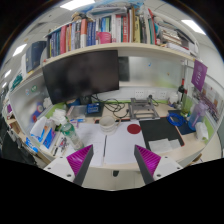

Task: Pour water

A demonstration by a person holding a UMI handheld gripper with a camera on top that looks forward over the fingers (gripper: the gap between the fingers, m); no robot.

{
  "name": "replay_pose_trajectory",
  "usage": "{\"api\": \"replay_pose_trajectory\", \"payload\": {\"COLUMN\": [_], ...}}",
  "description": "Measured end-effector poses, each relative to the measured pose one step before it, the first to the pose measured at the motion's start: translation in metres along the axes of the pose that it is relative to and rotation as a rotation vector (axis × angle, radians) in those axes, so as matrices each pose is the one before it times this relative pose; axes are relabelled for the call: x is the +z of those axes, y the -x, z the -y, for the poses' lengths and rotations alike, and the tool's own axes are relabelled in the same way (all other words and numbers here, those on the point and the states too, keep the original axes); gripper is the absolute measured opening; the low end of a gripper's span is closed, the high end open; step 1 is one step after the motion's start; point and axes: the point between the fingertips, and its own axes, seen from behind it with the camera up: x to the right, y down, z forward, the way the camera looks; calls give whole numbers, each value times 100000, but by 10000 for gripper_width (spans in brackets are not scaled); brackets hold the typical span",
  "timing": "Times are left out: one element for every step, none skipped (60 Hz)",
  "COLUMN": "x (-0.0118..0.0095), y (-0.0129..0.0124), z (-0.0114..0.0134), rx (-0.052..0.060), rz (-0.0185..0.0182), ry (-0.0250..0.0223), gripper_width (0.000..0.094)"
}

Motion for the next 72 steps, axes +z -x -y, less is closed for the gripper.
{"api": "replay_pose_trajectory", "payload": {"x": [857,827,853,781,823,725,820,726,744,727,702,700,707,712,718,708,722,712,672,668,633,650,612,597,555,552,517,497,478,451,419,397,365,351,346,341,369,368,369,338,292,291,225,171,96,69,107,80,77,45,40,22,39,27,41,66,123,40,85,-12,-2,26,63,58,105,102,100,101,156,78,65,72], "y": [1104,979,964,840,1025,877,1055,803,899,890,905,919,864,813,658,588,591,549,481,358,291,193,168,153,128,136,96,76,72,88,21,-32,-36,7,86,188,218,191,205,189,213,156,-43,-79,-55,45,67,43,40,48,4,-61,-49,-25,-31,51,-120,22,39,-167,-50,71,103,120,208,68,65,78,19,47,29,33], "z": [-242,-233,-302,-372,-349,-301,-259,-302,-349,-406,-405,-362,-275,-209,-180,-284,-356,-342,-288,-165,-97,-156,-212,-228,-156,-23,94,104,158,197,214,259,360,411,423,333,221,104,-6,-9,55,9,8,39,245,194,56,67,101,72,69,29,-11,37,80,135,-68,-11,54,16,6,41,7,-15,12,6,20,22,70,59,136,221], "rx": [-56,-104,-162,-162,1,40,132,-164,-300,-263,-162,-33,101,103,-93,-302,-398,-446,-398,-425,-378,-373,-409,-523,-412,-18,253,259,151,65,-76,-351,-511,-544,-487,-553,-768,-979,-975,-686,-420,-304,-516,-632,38,9,-398,-690,-650,-506,-367,-142,-73,-157,-337,-176,-8,18,79,103,141,56,-73,-108,208,524,1071,1512,1908,1904,1742,1627], "rz": [677,619,429,434,-74,523,52,360,104,224,367,395,381,249,-6,-310,-187,-198,-418,-637,-863,-1025,-1107,-1135,-925,-799,-805,-847,-733,-630,-664,-901,-833,-751,-479,-42,132,134,235,254,298,222,-374,-453,-408,97,-77,-103,-137,-28,-84,-329,-353,-218,-204,-621,-135,-101,237,-757,-380,196,442,689,569,607,530,594,779,671,571,510], "ry": [-857,-1041,-833,-435,-523,-737,-1149,-880,-612,-360,-275,-363,-677,-921,-904,-569,-136,31,-112,-430,-617,-432,-30,142,72,-307,-651,-828,-929,-1052,-1090,-1187,-1479,-1743,-1770,-1523,-1044,-619,-213,-249,-480,-354,-308,-267,-1028,-845,-552,-471,-640,-451,-469,-405,-311,-483,-640,-726,-664,-190,-275,-29,78,-80,81,306,334,493,608,751,603,751,525,312], "gripper_width": [859,859,859,859,860,859,860,861,858,857,857,857,858,861,863,862,859,861,863,861,861,859,859,860,860,861,862,861,855,849,838,824,805,786,761,743,717,698,675,646,619,594,571,558,558,546,535,533,517,499,489,477,464,442,411,384,369,352,305,306,306,304,304,304,305,304,304,304,304,304,304,305]}}
